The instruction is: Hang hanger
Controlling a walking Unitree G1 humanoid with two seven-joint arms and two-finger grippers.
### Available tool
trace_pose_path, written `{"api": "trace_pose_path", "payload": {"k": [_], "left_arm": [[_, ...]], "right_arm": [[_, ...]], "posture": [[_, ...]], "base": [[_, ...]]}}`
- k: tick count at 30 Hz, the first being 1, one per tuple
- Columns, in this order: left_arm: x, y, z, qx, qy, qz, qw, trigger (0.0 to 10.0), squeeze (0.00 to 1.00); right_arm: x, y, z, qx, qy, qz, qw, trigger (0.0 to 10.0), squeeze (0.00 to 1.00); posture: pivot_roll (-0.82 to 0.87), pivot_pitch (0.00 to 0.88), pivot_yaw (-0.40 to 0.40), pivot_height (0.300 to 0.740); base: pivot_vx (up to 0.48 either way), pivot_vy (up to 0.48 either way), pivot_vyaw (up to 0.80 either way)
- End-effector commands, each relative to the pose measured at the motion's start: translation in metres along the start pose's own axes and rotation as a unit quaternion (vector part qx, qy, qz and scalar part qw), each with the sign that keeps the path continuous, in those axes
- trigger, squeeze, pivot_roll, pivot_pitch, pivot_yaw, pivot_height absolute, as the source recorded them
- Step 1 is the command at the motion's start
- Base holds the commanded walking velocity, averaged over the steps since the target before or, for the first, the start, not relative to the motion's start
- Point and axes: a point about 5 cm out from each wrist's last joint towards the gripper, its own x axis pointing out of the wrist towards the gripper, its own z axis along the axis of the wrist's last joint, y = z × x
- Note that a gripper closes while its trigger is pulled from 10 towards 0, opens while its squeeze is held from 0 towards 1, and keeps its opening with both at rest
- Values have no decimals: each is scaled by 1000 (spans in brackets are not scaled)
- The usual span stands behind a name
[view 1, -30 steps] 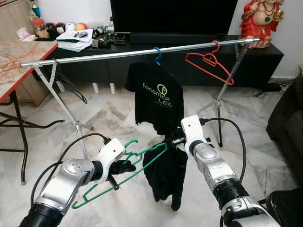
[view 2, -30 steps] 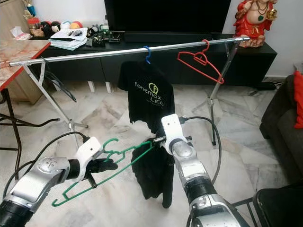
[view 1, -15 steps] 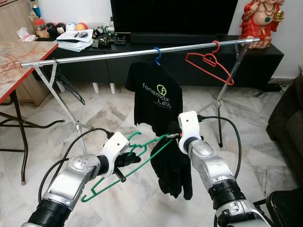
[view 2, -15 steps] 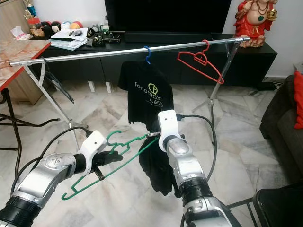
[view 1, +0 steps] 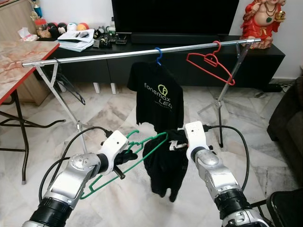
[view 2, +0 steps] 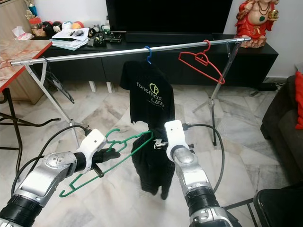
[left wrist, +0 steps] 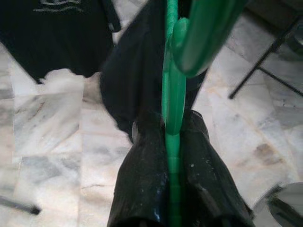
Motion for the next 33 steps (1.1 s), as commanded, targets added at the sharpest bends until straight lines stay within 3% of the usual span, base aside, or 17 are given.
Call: {"api": "trace_pose_path", "payload": {"k": [1,3,7,15,19,27,33], "left_arm": [[-2,-2,8,6,-20,-18,1000,10000,0],[-3,-7,8,2,-23,-41,999,10000,0],[-11,-25,6,-9,-16,-139,990,10000,0],[-20,-27,0,-14,-1,-169,985,10000,0],[-22,-28,-2,-15,2,-179,984,10000,0],[-5,-4,-3,1,18,-34,999,10000,0],[-4,1,-3,-1,18,-6,1000,10000,0]], "right_arm": [[-2,3,7,6,-15,14,1000,10000,0],[-2,6,11,6,-23,26,999,10000,0],[-4,21,33,-15,-60,69,996,10000,0],[-5,21,45,-38,-81,80,993,10000,0],[-10,27,50,-69,-89,119,986,10000,0],[-14,32,53,-40,-82,110,990,10000,0],[-15,30,41,-28,-66,97,993,10000,0]], "posture": [[28,46,10,740],[28,46,10,740],[30,52,8,740],[33,61,5,740],[31,63,4,740],[27,69,1,740],[28,73,1,740]], "base": [[0,0,0],[0,0,0],[0,0,0],[0,0,0],[0,0,0],[0,0,0],[0,0,0]]}}
